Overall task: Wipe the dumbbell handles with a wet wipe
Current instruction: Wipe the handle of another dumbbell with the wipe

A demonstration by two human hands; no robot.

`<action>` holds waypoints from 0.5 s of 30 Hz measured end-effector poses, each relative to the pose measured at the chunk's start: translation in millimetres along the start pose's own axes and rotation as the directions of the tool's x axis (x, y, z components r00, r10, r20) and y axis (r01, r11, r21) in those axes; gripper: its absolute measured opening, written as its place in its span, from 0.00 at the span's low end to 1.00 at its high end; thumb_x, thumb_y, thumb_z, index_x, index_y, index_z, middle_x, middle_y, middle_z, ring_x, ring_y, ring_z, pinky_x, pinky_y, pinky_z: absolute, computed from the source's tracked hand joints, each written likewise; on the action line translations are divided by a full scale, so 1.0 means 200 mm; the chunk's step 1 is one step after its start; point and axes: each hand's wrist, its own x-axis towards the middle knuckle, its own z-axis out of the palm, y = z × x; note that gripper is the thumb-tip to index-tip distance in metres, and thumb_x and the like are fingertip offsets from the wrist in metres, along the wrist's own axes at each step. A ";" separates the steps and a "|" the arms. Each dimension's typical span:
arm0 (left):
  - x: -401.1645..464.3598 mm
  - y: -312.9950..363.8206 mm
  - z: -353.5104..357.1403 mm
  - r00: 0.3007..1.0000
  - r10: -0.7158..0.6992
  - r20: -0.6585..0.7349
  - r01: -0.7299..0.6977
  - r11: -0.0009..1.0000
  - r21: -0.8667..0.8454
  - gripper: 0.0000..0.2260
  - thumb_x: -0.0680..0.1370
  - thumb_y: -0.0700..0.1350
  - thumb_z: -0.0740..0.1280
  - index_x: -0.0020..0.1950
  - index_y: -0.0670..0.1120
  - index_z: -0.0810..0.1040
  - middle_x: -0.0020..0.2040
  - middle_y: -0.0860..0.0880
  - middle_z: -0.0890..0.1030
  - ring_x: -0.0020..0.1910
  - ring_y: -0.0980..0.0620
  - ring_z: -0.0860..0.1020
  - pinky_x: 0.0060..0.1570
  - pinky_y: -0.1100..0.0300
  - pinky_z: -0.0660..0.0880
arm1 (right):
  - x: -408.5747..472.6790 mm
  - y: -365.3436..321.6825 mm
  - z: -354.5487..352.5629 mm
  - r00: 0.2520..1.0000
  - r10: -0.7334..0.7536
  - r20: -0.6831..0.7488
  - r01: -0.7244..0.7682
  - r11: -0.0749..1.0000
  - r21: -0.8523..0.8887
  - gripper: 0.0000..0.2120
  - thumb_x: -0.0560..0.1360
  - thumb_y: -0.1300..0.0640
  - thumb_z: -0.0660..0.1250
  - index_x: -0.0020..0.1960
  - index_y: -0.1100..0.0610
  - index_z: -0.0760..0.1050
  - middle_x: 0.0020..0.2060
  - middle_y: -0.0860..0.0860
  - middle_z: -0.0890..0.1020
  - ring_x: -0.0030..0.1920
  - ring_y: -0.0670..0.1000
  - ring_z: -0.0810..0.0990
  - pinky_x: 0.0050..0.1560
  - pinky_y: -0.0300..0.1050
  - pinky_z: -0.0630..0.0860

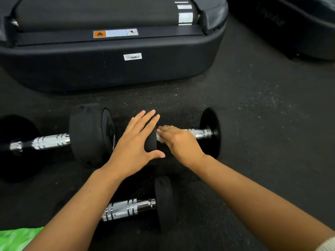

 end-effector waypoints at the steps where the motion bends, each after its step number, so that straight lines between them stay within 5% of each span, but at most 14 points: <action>1: 0.00 0.00 -0.01 1.000 0.000 0.004 0.000 1.000 -0.001 0.43 0.66 0.56 0.74 0.76 0.52 0.55 0.76 0.57 0.52 0.74 0.60 0.44 0.73 0.54 0.47 | -0.04 0.02 -0.01 0.999 -0.050 0.002 0.050 0.998 -0.038 0.16 0.69 0.63 0.66 0.56 0.64 0.79 0.54 0.60 0.81 0.55 0.60 0.80 0.54 0.57 0.77; 5: -0.01 0.01 0.00 1.000 0.000 0.025 -0.001 1.000 0.005 0.43 0.67 0.57 0.73 0.76 0.53 0.53 0.76 0.59 0.50 0.74 0.61 0.42 0.70 0.57 0.44 | -0.15 0.11 -0.06 0.991 -0.091 -0.094 0.072 0.978 -0.194 0.17 0.68 0.69 0.66 0.56 0.64 0.79 0.55 0.59 0.81 0.54 0.59 0.80 0.53 0.54 0.76; 10: 0.01 0.00 0.01 1.000 -0.002 0.004 0.002 1.000 -0.001 0.44 0.66 0.56 0.74 0.75 0.51 0.55 0.76 0.57 0.53 0.74 0.59 0.44 0.73 0.53 0.48 | -0.16 0.09 -0.06 0.983 -0.176 -0.057 0.145 0.927 -0.347 0.21 0.70 0.64 0.53 0.55 0.64 0.79 0.54 0.59 0.81 0.54 0.58 0.81 0.50 0.50 0.78; 15: 0.00 0.00 0.01 1.000 0.005 -0.005 -0.005 1.000 -0.004 0.44 0.65 0.56 0.74 0.75 0.51 0.55 0.76 0.57 0.53 0.74 0.59 0.45 0.73 0.51 0.48 | -0.12 0.09 -0.12 0.984 0.159 -0.077 -0.172 0.964 -0.203 0.12 0.66 0.70 0.66 0.47 0.61 0.81 0.45 0.58 0.84 0.45 0.61 0.83 0.38 0.51 0.79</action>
